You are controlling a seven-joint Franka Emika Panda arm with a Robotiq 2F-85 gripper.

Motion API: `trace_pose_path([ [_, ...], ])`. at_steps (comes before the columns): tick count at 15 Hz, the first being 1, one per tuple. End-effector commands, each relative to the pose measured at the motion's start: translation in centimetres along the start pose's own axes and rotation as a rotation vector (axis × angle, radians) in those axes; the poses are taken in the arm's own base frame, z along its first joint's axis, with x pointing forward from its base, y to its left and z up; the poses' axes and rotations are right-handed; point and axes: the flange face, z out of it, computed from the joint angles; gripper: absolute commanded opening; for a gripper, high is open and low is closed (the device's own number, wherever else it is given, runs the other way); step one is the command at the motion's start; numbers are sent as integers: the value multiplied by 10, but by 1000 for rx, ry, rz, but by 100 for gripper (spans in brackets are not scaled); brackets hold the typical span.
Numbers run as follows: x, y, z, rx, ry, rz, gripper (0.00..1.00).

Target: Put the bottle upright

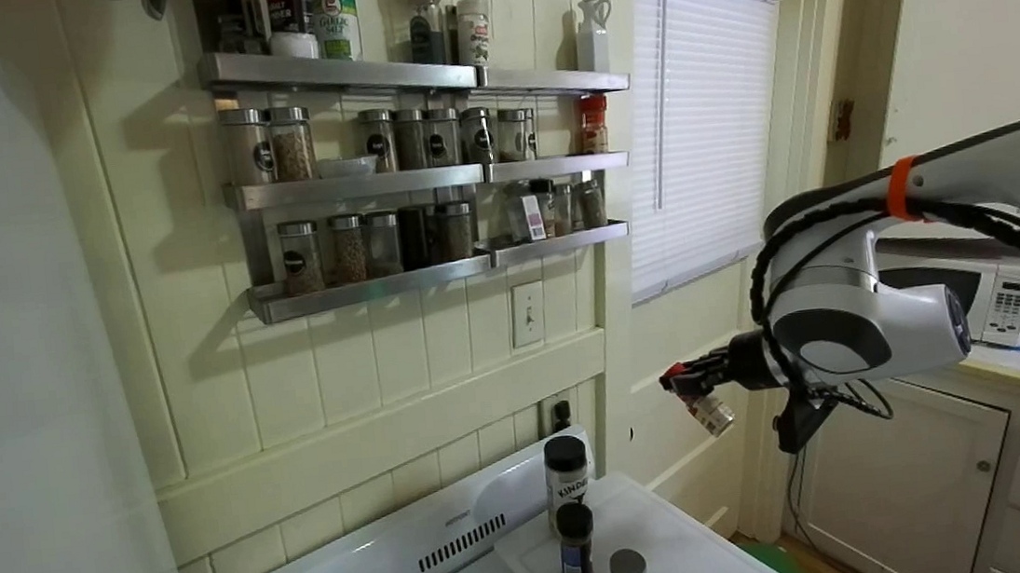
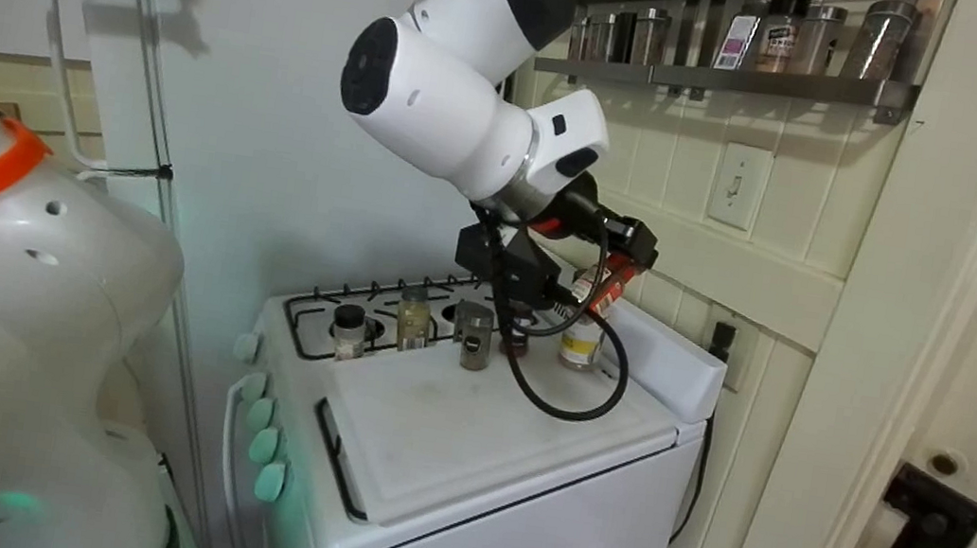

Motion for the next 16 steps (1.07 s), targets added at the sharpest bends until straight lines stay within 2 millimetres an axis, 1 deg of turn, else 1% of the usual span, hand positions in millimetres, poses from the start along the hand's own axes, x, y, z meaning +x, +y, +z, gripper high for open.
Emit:
trace_pose_path([
  [1, 0, 1, 0, -2, 18, -14, 25],
  [5, -10, 5, 1, -11, 103, -42, 25],
  [7, -15, 10, 3, -3, 148, -21, 25],
  [10, -17, 20, 3, 28, 223, 33, 25],
  [12, -13, 26, -1, 70, 278, 53, 25],
  [13, 7, 25, 7, 92, 313, 43, 25],
  [16, 21, 26, 3, 132, 373, 1, 25],
])
